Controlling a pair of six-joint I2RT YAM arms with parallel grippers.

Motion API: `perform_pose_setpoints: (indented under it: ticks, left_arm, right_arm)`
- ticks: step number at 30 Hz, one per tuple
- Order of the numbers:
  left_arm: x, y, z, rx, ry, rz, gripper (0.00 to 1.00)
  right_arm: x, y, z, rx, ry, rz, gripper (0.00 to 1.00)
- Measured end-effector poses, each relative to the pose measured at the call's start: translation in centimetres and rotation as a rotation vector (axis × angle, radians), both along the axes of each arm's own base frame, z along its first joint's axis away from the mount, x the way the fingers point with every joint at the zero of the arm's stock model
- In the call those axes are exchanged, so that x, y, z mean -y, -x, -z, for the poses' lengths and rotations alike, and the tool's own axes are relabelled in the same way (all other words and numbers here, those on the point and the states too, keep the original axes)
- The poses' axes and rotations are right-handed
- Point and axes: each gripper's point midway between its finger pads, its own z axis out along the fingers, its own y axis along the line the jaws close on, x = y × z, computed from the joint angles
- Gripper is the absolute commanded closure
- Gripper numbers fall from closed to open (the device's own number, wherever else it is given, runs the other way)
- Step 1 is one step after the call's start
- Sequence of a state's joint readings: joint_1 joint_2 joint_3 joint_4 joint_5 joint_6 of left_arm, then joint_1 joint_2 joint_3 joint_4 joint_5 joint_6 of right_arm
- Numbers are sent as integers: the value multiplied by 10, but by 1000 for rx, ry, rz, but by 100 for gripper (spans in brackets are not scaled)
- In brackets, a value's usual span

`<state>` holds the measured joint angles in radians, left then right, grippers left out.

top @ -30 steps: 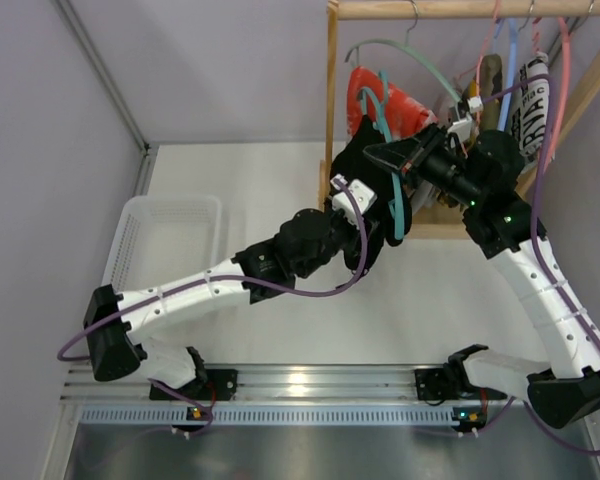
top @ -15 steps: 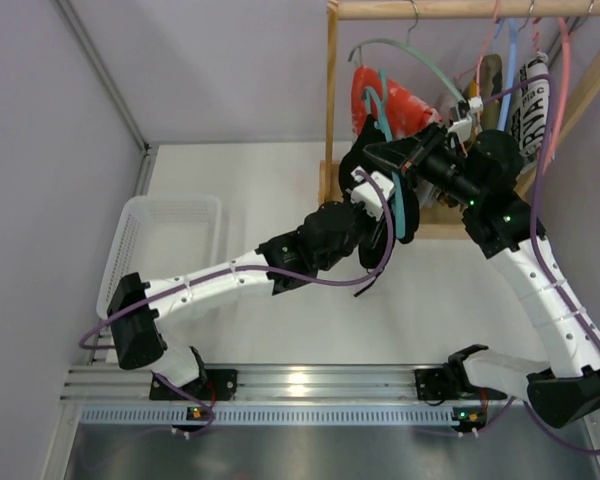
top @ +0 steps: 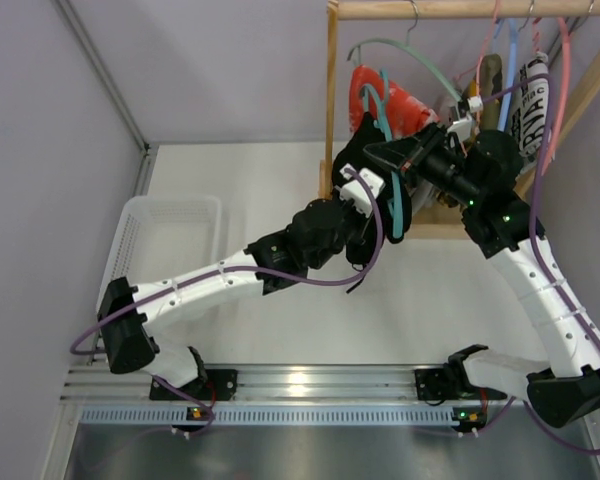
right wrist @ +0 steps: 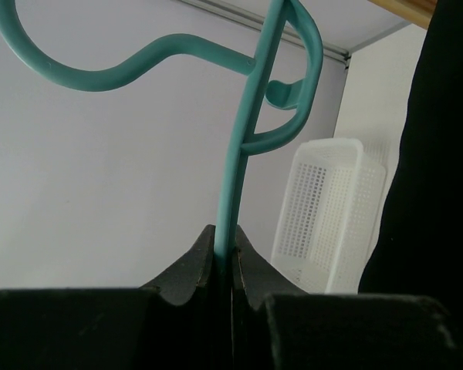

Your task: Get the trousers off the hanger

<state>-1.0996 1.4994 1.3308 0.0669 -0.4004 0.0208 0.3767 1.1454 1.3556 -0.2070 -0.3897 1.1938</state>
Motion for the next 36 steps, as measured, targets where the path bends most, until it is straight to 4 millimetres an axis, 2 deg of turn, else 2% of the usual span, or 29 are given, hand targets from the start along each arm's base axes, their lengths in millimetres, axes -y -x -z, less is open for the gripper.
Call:
perform_pose_setpoints:
  ticks: [4,10,15,22,24,27,30,36]
  left_arm:
    - [-13,3,-14,3,21,20,100]
    - [-35,8,-51,22,95,44,100]
    - [-42,17,-84,53,133,85,100]
    - [-62,17,-126,88,139,74,100]
    - [-76,7,-148,103,171,39,100]
    - [-111,-13,-188,148,247,-50,100]
    - [-143,-23,-227,212,324,-120,100]
    - [-213,-27,-265,284,415,-261,100]
  right_arm:
    - [0,0,5,15,16,-4,100]
    - [-1,2,31,9,65,-21,100]
    - [-2,3,46,15,85,-28,100]
    - [-2,1,54,43,96,-27,100]
    - [-2,0,57,50,106,-27,100]
    - [-2,-2,67,45,127,-28,100]
    - [-2,-3,79,31,152,-30,100]
    - [-3,-6,104,-10,200,-35,100]
